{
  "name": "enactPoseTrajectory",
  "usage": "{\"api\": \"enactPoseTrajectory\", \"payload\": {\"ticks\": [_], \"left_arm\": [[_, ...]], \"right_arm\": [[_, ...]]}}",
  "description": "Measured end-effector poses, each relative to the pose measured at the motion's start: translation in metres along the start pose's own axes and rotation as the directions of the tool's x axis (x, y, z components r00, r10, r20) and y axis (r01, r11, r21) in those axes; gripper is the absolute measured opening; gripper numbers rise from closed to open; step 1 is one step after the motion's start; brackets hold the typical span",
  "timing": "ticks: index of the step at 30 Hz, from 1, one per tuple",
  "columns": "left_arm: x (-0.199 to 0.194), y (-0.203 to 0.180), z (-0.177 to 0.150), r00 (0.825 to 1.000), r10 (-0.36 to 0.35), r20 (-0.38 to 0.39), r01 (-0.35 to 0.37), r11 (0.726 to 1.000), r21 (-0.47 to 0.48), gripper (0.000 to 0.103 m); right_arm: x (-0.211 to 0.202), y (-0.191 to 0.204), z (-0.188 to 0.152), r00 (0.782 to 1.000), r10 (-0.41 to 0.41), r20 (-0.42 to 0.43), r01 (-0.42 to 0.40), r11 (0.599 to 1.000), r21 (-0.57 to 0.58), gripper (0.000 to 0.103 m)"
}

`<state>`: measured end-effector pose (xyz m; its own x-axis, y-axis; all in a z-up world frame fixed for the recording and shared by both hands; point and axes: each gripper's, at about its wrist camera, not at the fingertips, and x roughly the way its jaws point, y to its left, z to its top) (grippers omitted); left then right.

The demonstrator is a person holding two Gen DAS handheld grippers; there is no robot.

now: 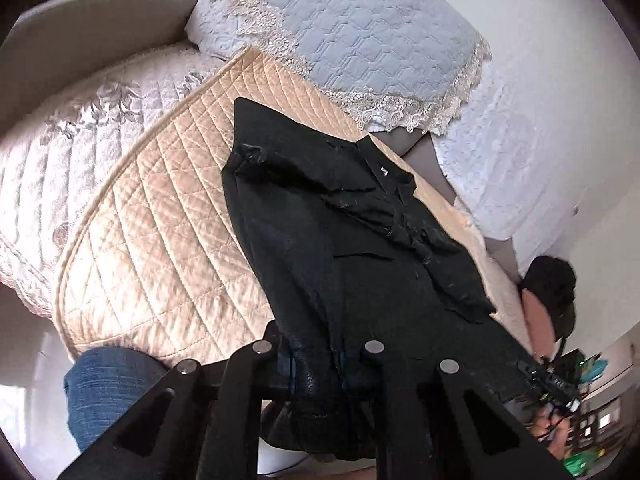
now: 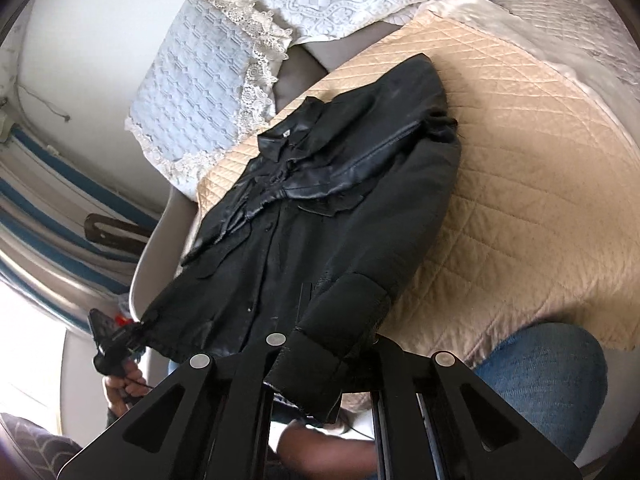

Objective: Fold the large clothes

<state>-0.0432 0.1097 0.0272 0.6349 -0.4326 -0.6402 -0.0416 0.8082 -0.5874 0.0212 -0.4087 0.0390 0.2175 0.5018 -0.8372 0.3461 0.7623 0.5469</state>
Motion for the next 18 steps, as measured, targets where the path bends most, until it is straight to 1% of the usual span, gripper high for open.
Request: {"api": "enactPoseTrajectory", "payload": {"ticks": [3,6,8,10,12,14,16,18], "left_arm": [[0.003,-0.012,0.016,0.999,-0.040,0.025,0.040,0.999,0.029,0.014],[0.005,-0.032,0.037,0.995,-0.089,0.047,0.084,0.991,0.103,0.014],[0.009,-0.042,0.055,0.992,-0.108,0.063,0.098,0.984,0.145,0.014],[0.016,-0.045,0.073,0.990,-0.122,0.077,0.109,0.982,0.157,0.014],[0.029,-0.045,0.097,0.988,-0.121,0.099,0.107,0.985,0.133,0.014],[0.042,-0.040,0.118,0.986,-0.116,0.116,0.105,0.990,0.097,0.014],[0.060,-0.035,0.135,0.987,-0.095,0.132,0.087,0.994,0.067,0.014],[0.086,-0.028,0.157,0.988,-0.079,0.136,0.078,0.997,0.016,0.014]], "right_arm": [[0.003,0.011,0.020,0.999,0.036,0.022,-0.035,0.999,-0.037,0.006],[0.009,0.022,0.052,0.996,0.075,0.054,-0.071,0.995,-0.071,0.006],[0.011,0.023,0.070,0.993,0.095,0.070,-0.089,0.992,-0.084,0.006],[0.018,0.024,0.095,0.991,0.100,0.092,-0.091,0.991,-0.094,0.006],[0.027,0.021,0.120,0.988,0.105,0.111,-0.096,0.992,-0.079,0.006],[0.041,0.011,0.150,0.986,0.104,0.127,-0.100,0.994,-0.038,0.006],[0.060,0.001,0.181,0.988,0.076,0.134,-0.079,0.997,0.016,0.006],[0.080,-0.010,0.206,0.990,0.059,0.127,-0.068,0.995,0.069,0.006]]}}
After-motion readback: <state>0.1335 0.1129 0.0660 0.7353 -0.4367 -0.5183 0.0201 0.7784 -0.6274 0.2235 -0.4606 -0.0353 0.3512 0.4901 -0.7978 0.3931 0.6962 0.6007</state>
